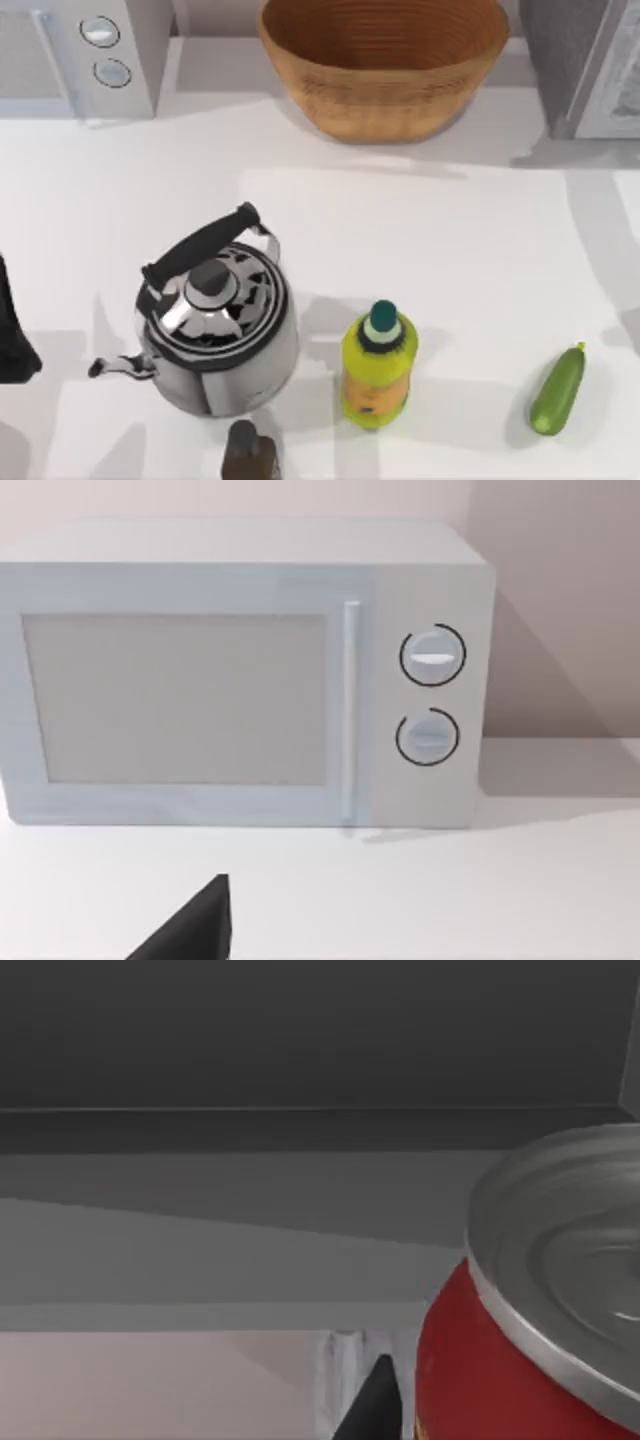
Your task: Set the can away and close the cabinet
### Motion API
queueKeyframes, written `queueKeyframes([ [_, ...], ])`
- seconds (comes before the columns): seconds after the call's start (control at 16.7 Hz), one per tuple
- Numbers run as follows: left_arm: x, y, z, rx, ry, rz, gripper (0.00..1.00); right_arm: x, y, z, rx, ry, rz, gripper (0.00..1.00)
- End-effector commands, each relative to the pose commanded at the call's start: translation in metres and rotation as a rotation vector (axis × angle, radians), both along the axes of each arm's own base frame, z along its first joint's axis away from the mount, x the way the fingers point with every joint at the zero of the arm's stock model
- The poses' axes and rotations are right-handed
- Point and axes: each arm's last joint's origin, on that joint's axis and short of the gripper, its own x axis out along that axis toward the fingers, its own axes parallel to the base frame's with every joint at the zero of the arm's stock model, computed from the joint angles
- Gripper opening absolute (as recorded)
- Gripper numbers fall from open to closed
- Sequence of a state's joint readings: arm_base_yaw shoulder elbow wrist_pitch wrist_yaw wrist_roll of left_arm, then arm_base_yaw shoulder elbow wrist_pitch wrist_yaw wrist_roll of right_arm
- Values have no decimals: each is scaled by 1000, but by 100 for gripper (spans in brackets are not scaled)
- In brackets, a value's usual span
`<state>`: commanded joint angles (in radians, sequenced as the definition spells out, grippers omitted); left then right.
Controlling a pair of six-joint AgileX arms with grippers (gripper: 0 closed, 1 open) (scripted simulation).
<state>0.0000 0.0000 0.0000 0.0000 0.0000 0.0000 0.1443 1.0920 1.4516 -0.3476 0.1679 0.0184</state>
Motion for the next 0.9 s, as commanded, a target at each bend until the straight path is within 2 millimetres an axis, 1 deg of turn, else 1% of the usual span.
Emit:
queueKeyframes([
  [0.06, 0, 0, 0, 0, 0, 0, 100, 10, 3, 9, 0, 1, 3, 0],
  [0.18, 0, 0, 0, 0, 0, 0, 100, 28, 10, 21, -2, 10, 8, 0],
  [0.36, 0, 0, 0, 0, 0, 0, 100, 45, 17, 31, -4, 15, 15, 0],
  [0.78, 0, 0, 0, 0, 0, 0, 100, 48, 17, 32, -2, 16, 13, 0],
  [0.9, 0, 0, 0, 0, 0, 0, 100, 53, 17, 35, -5, 15, 8, 0],
])
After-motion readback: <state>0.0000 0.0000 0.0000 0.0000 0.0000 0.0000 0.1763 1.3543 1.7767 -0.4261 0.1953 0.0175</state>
